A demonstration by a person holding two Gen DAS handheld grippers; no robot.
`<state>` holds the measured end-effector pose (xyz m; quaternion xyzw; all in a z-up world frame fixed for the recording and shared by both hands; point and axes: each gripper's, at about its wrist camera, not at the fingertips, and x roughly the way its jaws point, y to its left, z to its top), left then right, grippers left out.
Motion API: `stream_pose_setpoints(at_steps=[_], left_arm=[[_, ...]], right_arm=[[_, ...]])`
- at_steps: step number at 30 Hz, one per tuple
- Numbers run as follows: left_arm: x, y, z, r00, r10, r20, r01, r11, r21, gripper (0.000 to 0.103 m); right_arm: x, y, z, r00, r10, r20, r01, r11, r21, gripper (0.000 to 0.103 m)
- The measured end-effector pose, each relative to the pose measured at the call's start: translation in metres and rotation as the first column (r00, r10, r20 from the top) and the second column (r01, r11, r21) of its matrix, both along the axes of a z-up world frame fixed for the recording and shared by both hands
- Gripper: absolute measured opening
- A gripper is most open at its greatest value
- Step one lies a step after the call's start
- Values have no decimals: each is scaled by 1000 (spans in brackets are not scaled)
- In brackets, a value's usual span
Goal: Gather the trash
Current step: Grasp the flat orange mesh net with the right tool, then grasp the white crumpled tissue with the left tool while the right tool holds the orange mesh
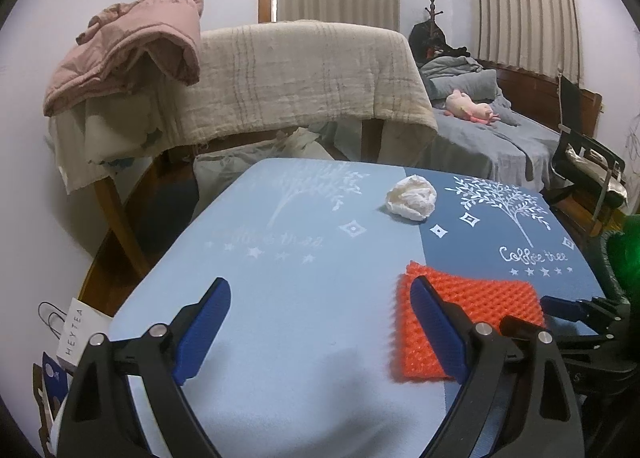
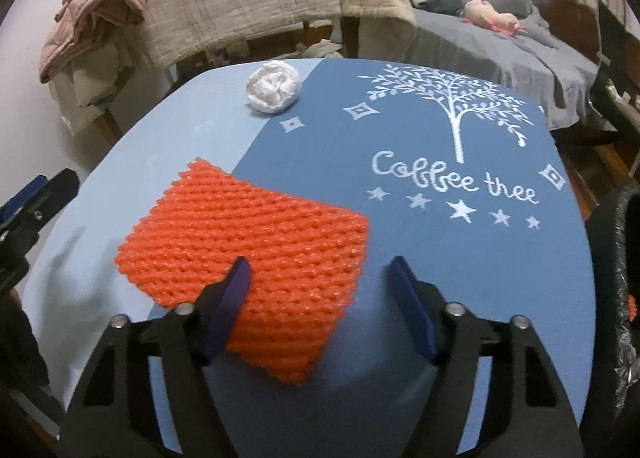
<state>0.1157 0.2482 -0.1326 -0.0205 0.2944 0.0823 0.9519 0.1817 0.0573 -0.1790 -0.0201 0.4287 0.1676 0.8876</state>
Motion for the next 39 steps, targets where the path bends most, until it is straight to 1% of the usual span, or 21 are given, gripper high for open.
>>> stream_pose_setpoints(at_steps=[1,4,5,7,10,13,16,21,23,30,35,39], left_arm=[[0,0,0,1000,0,-2,0,1000,-1,89],[0,-2,-1,1000,-5,-4,5,1000,0,89],[-1,-3,-1,1000,-7,-4,7,1000,2,89],[-1,-4,0,1000,-10,-4,10,1000,4,89],[-1,-7,1,1000,-13,-3,13,1000,7,89],[0,-8,4,1000,-15,1,15,1000,5,89],[4,-12,7,1000,-22,6,22,1000,6,89],[18,-21,16,999,-37,22,37,999,2,89],[28,-26,19,999,-44,24,44,999,5,89],[74,-50,24,995,-97,39,97,995,15,89],[117,-64,17,993,-118,19,118,993,7,89],[155,-67,4,994,-110,-17,110,994,-7,89]], right_arm=[[-1,1,0,1000,11,0,-11,1000,6,52],[-3,2,2,999,35,1,-35,999,28,40],[-3,1,2,999,40,-4,-40,998,45,37],[-4,-2,3,999,45,-9,-44,997,69,30],[-5,-5,6,999,49,-7,-48,995,88,25],[-8,-10,14,999,48,7,-48,993,110,24],[-5,-17,23,999,35,28,-38,993,113,24],[7,-39,44,997,-16,77,8,995,100,24],[15,-52,52,994,-54,96,45,995,89,24],[54,-95,63,973,-189,132,180,981,76,24],[85,-106,61,965,-224,138,214,974,79,24],[106,-109,54,965,-227,132,219,973,75,24]])
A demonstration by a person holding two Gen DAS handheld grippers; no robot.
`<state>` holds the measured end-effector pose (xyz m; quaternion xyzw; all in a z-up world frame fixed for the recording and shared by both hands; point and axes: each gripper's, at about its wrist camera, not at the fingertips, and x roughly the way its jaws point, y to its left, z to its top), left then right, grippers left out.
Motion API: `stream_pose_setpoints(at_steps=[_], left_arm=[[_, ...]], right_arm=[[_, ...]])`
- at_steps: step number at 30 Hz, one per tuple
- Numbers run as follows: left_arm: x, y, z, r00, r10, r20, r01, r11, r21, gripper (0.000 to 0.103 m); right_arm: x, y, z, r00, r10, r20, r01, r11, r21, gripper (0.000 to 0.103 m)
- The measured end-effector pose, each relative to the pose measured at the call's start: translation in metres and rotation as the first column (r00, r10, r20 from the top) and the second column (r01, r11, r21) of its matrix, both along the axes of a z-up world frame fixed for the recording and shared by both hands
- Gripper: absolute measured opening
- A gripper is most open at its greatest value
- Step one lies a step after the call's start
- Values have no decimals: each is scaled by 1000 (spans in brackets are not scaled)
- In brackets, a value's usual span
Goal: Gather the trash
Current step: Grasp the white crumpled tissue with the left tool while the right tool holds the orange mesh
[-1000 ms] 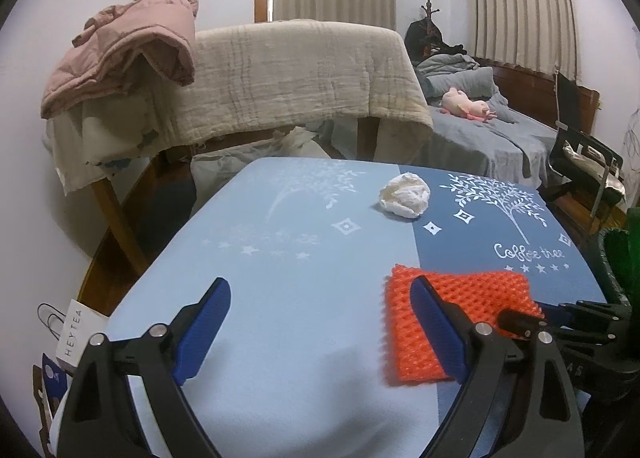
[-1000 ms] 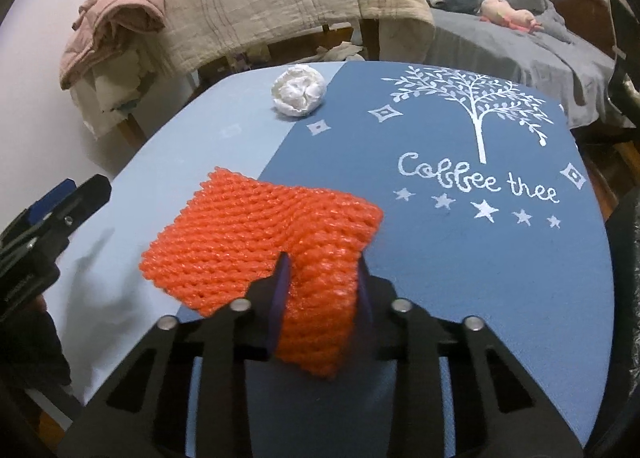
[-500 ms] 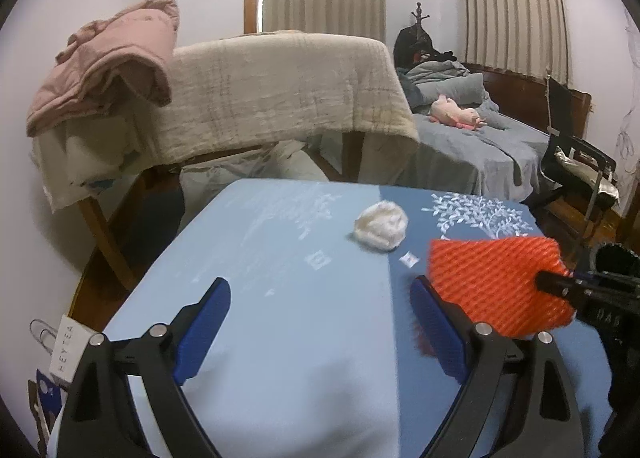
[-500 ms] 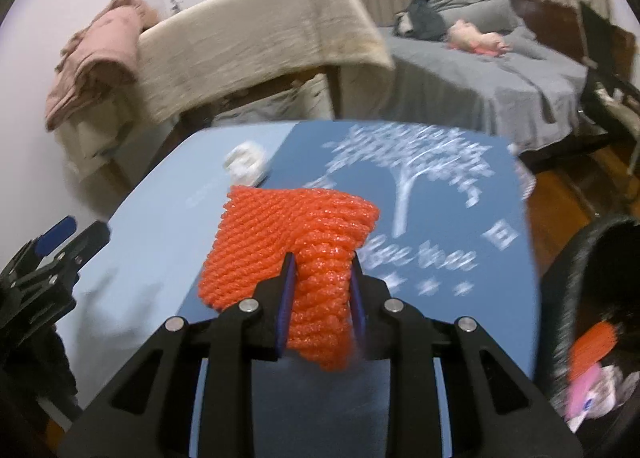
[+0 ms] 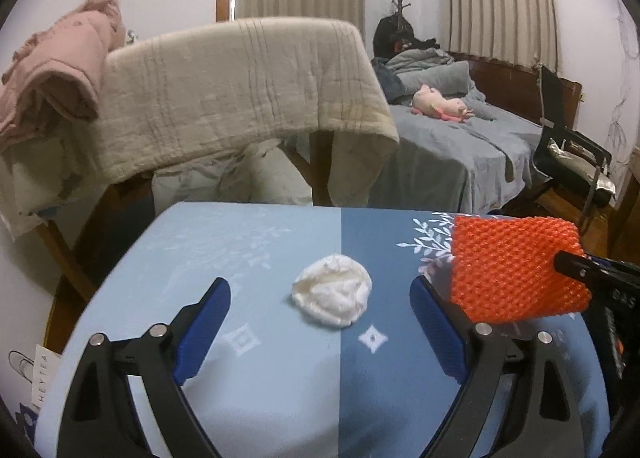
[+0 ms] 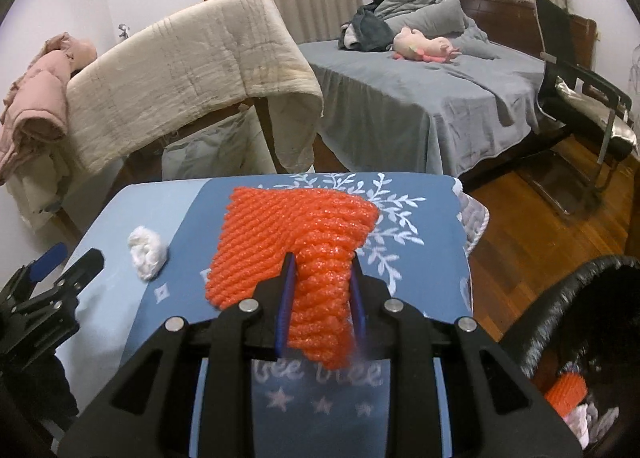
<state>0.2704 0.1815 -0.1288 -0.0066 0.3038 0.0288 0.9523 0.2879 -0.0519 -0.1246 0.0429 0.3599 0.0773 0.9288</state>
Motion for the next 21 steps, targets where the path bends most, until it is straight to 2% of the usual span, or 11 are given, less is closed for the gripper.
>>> stream_pose_setpoints(at_steps=[8,12,17,21], left_arm=[[43,1,-32,996,1,-91,-2,1000,-11,88],[58,4,-42,987,-7,-158,-1,999,-46,81],[68,1,-51,974,-43,-222,29,998,-64,46],[62,3,-45,981,-46,-188,31,996,-85,37]], right_arm=[[25,-1,-19,1000,-8,-31,8,1000,14,24],[32,1,-26,999,-6,-39,6,1000,15,24],[33,2,-27,999,-5,-43,6,1000,25,25],[29,3,-22,999,8,-31,-7,1000,21,25]])
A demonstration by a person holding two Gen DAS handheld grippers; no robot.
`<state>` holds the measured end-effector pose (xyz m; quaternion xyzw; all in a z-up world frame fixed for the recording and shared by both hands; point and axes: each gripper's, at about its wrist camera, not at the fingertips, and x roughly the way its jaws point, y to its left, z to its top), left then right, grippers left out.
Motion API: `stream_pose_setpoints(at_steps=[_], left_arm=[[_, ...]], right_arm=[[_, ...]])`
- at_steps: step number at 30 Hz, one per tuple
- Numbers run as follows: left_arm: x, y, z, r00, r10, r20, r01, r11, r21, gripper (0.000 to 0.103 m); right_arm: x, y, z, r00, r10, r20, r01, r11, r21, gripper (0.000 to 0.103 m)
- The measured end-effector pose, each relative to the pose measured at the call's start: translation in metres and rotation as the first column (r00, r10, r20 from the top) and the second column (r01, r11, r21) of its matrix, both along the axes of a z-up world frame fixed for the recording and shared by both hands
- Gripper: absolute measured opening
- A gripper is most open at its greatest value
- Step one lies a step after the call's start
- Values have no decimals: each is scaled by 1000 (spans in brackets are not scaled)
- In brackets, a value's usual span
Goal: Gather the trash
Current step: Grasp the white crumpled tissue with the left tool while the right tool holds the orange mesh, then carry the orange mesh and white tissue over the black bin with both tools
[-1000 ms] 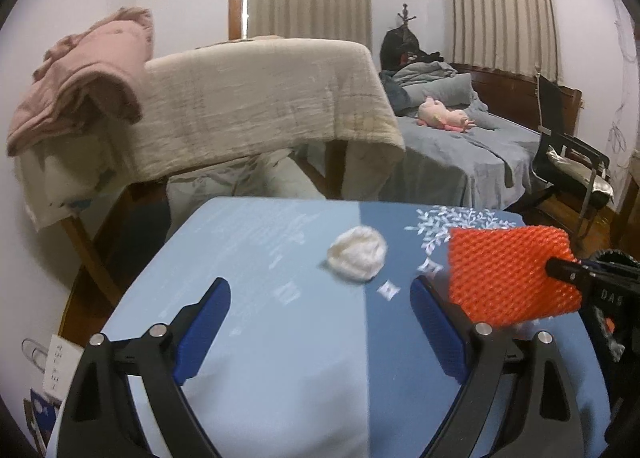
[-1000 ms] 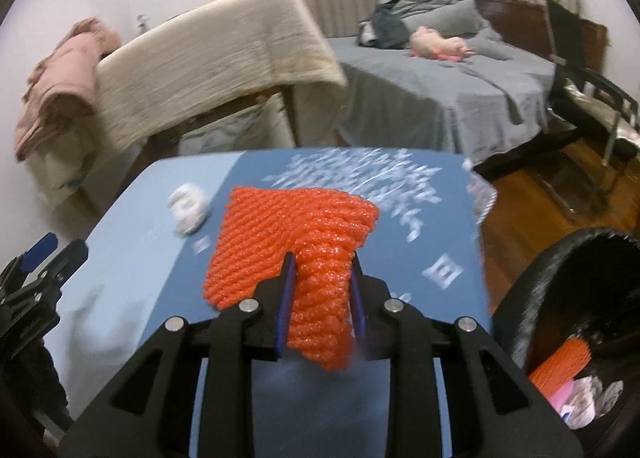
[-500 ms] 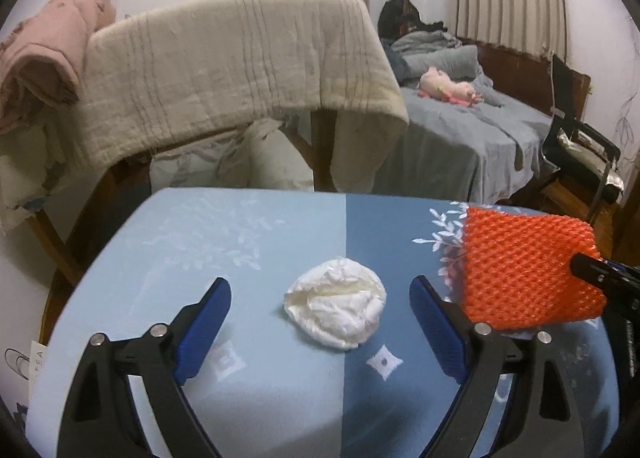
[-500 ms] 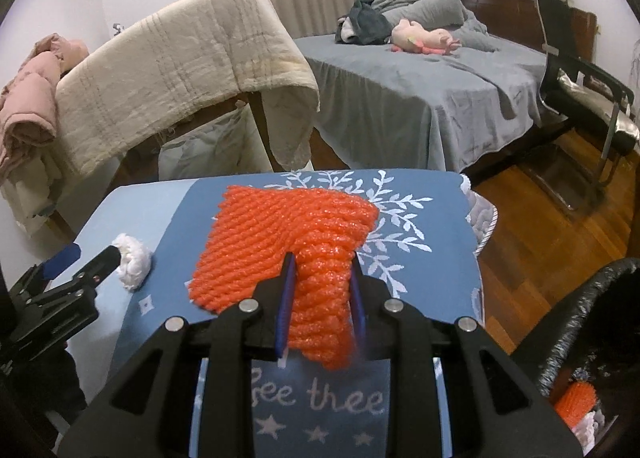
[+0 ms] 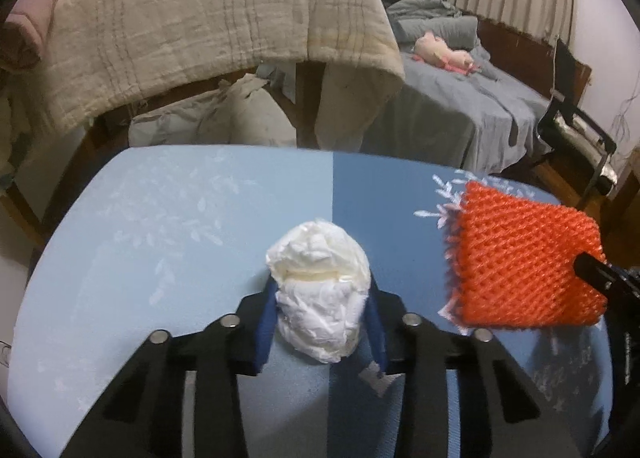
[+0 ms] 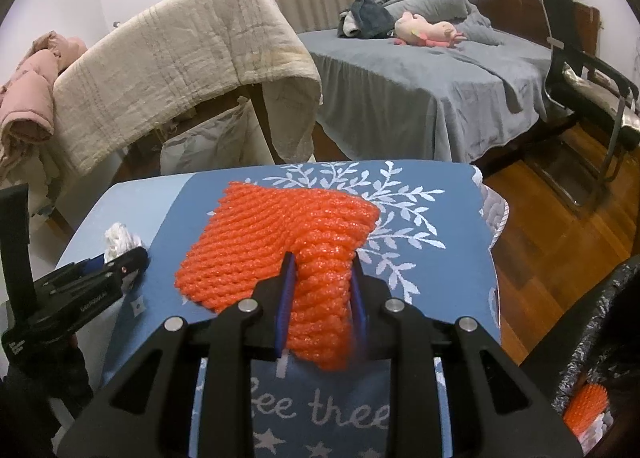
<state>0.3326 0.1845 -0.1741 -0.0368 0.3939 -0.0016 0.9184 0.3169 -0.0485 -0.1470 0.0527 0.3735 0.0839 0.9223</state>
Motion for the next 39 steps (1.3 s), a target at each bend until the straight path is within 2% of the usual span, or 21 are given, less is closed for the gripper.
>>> stream_pose_setpoints(at_steps=[5,12,24,39], left_arm=[[-17,-4,23,998,-3,66,3,1000,0,36],[-55,-24,60,990,-29,139,22,998,52,36],[-126,-53,103,979,-45,199,36,998,47,36],[-207,-98,134,965,-91,245,80,995,56,36]], right_arm=[[-10,-1,12,1000,5,18,-5,1000,10,25],[-37,-8,34,999,9,49,-10,1000,19,25],[-105,-29,67,996,20,85,-21,1000,12,25],[-194,-59,99,991,27,134,-29,1000,11,25]])
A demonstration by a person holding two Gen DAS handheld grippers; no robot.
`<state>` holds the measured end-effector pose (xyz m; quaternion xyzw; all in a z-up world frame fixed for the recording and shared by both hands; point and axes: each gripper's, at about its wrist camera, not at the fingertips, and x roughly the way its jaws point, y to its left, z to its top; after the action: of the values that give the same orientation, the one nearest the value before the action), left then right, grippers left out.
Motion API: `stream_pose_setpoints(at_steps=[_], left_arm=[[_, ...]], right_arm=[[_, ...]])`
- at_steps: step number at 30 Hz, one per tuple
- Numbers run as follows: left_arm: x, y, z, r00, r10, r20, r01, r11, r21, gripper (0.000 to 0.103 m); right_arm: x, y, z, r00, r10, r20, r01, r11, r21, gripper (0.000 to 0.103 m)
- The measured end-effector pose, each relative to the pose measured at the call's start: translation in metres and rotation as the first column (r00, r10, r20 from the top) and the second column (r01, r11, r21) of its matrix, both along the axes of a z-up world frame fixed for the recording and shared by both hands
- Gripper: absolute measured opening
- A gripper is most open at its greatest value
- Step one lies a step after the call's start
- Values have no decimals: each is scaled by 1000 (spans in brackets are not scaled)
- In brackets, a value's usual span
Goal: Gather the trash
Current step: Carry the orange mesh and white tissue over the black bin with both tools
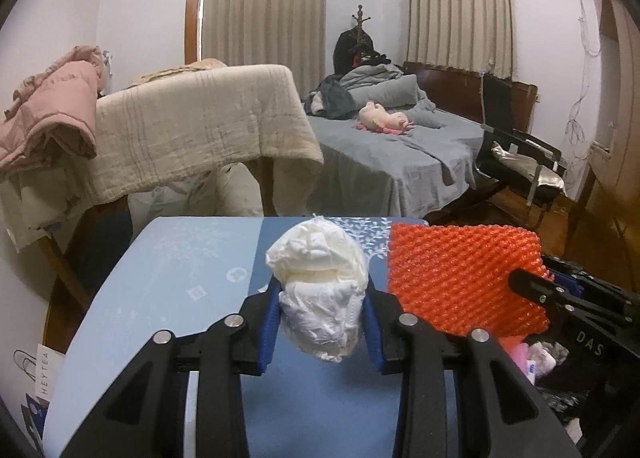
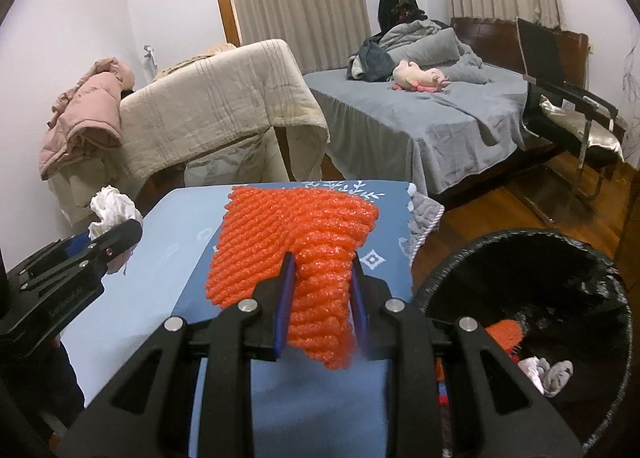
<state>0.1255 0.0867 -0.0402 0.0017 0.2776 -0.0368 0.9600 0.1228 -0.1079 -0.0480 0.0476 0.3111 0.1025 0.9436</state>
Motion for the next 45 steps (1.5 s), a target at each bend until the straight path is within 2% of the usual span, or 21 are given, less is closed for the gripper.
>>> stream_pose_setpoints(at_steps=[8,20,30,45], left_arm=[[-33,-18,11,999,-18,27,18,1000,-9,36],[-66,-69,22,992,-117,47,118,993,-11,36],[-70,-117,24,975,-215,54,216,976,-12,36],[-59,-178,22,944,-323,64,324,946,-6,36]], right_arm=[[-37,-24,17,999,-20,41,21,1000,-10,25],[-82,-65,26,993,-89,80,91,996,-18,25],[-100,-109,26,979,-186,87,189,982,-26,25],[-107,-167,14,947,-311,79,314,949,-36,25]])
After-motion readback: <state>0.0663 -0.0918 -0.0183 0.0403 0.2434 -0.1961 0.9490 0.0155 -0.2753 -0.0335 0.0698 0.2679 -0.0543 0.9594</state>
